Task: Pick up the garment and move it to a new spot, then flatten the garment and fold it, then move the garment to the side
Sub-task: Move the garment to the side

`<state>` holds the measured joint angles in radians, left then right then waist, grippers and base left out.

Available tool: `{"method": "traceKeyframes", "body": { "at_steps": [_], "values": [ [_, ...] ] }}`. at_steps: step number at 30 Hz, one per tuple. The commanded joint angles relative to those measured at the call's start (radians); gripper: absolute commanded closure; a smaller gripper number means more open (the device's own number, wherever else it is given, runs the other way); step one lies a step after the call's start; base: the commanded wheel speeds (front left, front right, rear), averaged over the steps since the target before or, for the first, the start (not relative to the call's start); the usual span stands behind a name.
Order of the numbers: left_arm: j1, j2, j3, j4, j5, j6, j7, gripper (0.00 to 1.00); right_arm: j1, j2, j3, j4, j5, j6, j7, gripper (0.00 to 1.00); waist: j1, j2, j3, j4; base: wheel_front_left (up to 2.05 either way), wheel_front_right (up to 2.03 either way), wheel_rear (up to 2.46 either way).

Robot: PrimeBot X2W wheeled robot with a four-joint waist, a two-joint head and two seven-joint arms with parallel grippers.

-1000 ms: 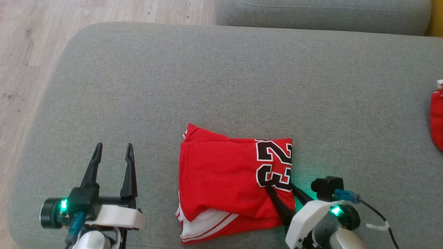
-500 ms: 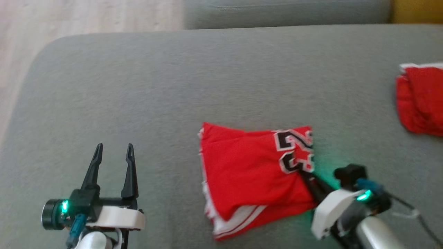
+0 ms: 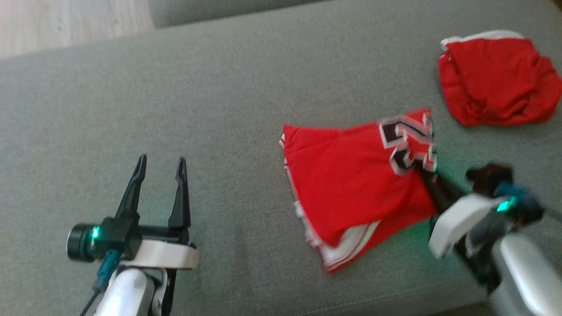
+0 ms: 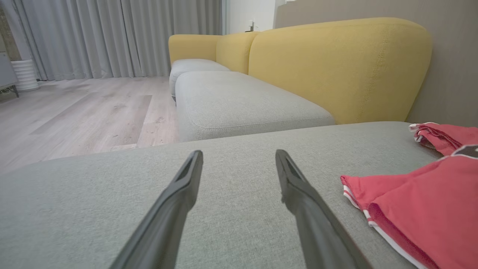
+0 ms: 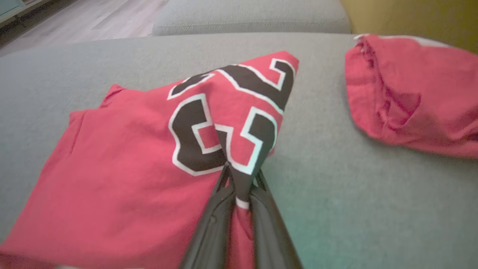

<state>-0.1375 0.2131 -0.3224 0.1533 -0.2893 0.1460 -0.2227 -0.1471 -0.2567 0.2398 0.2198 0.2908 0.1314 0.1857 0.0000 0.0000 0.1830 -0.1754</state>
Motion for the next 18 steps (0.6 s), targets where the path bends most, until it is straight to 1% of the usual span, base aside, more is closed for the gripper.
{"method": "traceKeyframes", "body": {
  "at_steps": [1,5,8,11,14,18],
  "values": [
    [-0.048,0.011,0.029,-0.033,0.008,-0.005,-0.009,0.0,-0.073,-0.028,-0.002,-0.035,0.005,-0.001,-0.002,1.0,0.0,0.0,0.037,-0.006,0.0,0.0,0.0],
    [-0.096,0.009,0.009,-0.036,0.02,-0.02,-0.007,0.0,-0.169,-0.072,-0.047,-0.006,0.002,-0.001,-0.012,1.0,0.0,0.0,0.095,0.016,0.0,0.0,0.0],
    [-0.129,0.005,0.002,-0.031,0.022,-0.027,-0.009,0.0,-0.239,-0.124,-0.109,0.023,-0.01,-0.001,-0.013,1.0,0.0,0.0,0.134,0.036,0.0,0.0,0.0],
    [-0.159,0.0,-0.006,-0.026,0.025,-0.035,-0.014,0.0,-0.285,-0.186,-0.2,0.053,-0.02,-0.001,-0.01,1.0,0.0,0.0,0.169,0.058,0.0,0.0,0.0],
    [-0.188,-0.004,-0.014,-0.024,0.031,-0.044,-0.019,0.0,-0.315,-0.246,-0.316,0.077,-0.039,-0.001,0.0,1.0,0.0,0.0,0.204,0.076,0.0,0.0,0.0],
    [-0.234,-0.007,-0.025,-0.024,0.04,-0.057,-0.024,0.0,-0.344,-0.302,-0.466,0.091,-0.063,-0.001,0.003,1.0,0.0,0.0,0.251,0.097,0.0,0.0,0.0]
  ]
}}
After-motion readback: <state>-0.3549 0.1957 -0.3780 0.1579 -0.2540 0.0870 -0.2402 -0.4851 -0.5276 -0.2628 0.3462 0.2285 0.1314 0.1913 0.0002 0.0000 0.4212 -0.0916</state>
